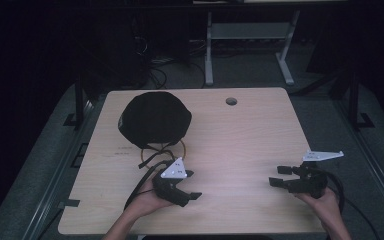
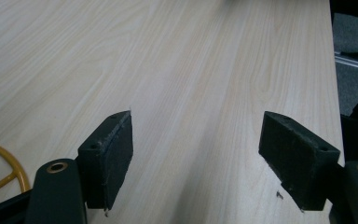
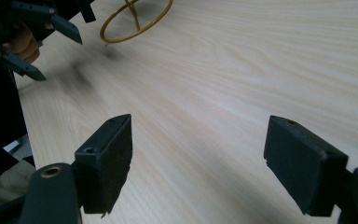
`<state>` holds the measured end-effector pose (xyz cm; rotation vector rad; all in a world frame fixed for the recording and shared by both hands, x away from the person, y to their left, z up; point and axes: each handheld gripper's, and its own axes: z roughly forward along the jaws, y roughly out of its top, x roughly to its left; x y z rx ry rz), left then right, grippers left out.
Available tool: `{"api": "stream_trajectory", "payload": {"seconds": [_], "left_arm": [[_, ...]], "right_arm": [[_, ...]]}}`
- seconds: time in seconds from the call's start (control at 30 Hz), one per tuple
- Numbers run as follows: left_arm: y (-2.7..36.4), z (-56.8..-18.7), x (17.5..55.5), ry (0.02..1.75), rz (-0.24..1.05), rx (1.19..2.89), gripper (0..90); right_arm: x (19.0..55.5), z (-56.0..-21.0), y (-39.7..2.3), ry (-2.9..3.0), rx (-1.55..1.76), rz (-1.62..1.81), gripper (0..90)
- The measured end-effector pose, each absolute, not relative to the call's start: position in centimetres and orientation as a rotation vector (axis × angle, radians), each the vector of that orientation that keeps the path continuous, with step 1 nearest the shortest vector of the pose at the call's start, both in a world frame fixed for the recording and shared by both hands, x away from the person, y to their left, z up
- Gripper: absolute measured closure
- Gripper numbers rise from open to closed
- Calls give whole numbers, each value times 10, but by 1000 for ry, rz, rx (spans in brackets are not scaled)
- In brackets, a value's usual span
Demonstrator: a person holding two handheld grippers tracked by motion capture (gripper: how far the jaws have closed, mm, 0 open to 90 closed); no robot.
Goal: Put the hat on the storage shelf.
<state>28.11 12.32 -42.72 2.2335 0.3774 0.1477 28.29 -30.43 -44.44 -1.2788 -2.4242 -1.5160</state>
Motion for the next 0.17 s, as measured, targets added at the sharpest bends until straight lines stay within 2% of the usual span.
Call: {"api": "stream_trajectory", "payload": {"seconds": [0.17], "left_arm": [[122, -428, 281, 378, 143, 2230, 258]], "right_arm": [[269, -450, -306, -2414, -1308, -1574, 231]]}}
